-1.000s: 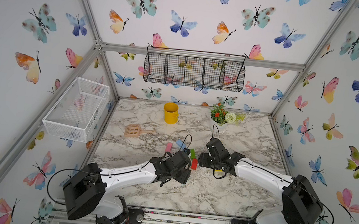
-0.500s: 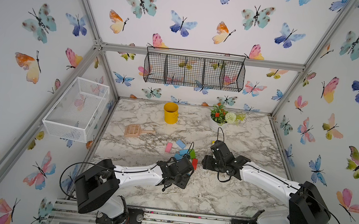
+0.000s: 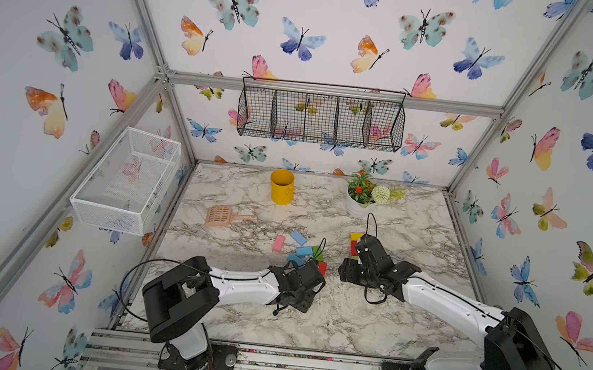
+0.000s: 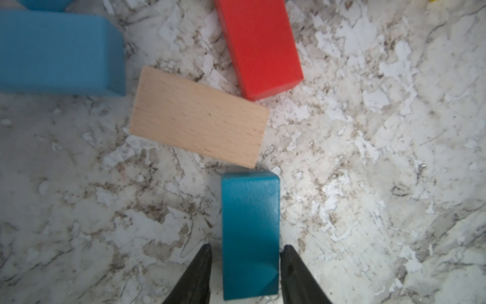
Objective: Assemble the letter c with building blocks
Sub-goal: Pick up the building block from the center of the board.
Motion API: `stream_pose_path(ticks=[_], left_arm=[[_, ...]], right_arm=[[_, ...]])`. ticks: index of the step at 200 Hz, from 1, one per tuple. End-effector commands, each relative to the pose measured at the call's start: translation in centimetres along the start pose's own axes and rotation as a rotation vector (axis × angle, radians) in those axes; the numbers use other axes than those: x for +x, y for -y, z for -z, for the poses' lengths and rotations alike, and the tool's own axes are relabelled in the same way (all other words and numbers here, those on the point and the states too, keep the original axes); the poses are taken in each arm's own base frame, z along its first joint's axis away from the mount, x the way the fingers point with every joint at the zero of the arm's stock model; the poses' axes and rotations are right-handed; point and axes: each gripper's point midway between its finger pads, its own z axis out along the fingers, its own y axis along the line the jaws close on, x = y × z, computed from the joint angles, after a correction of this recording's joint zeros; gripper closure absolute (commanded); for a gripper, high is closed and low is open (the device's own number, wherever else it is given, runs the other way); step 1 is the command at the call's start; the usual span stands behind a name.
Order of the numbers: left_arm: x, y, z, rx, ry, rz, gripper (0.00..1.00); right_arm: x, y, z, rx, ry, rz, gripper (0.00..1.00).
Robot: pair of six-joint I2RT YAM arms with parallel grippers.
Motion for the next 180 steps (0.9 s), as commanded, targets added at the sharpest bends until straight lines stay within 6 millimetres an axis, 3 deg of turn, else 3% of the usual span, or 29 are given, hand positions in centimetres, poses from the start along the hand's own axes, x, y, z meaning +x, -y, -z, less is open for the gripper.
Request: stream_pose_path(ticks=[1, 52, 97, 130, 180], left_arm=[[0.0, 0.4, 0.0, 0.020, 0.003, -0.023, 0.62], [0.2, 0.3, 0.5, 0.023, 0.007, -0.049, 0.78], [-3.0, 0.9, 6.0, 0.087, 0.208, -0.114, 0.83], [-5.6, 0.1, 10.2, 0.052, 0.352, -0.203, 0.83], [-7.2, -1.1, 12.2, 0.077, 0.408, -0.332, 0.88]], right_arm=[[0.1, 0.1, -0.2, -0.012, -0.007, 0.000, 0.35], [-0.4, -0.4, -0.2, -0.080, -0.021, -0.009, 0.35], [-0.9, -0.7, 0.2, -0.179, -0.047, -0.016, 0.36], [-1.5, -2.7, 1.3, -0.358, -0.062, -0.006, 0.41], [-2.6, -5.0, 3.5, -0.543, -0.144, 0.002, 0.46]])
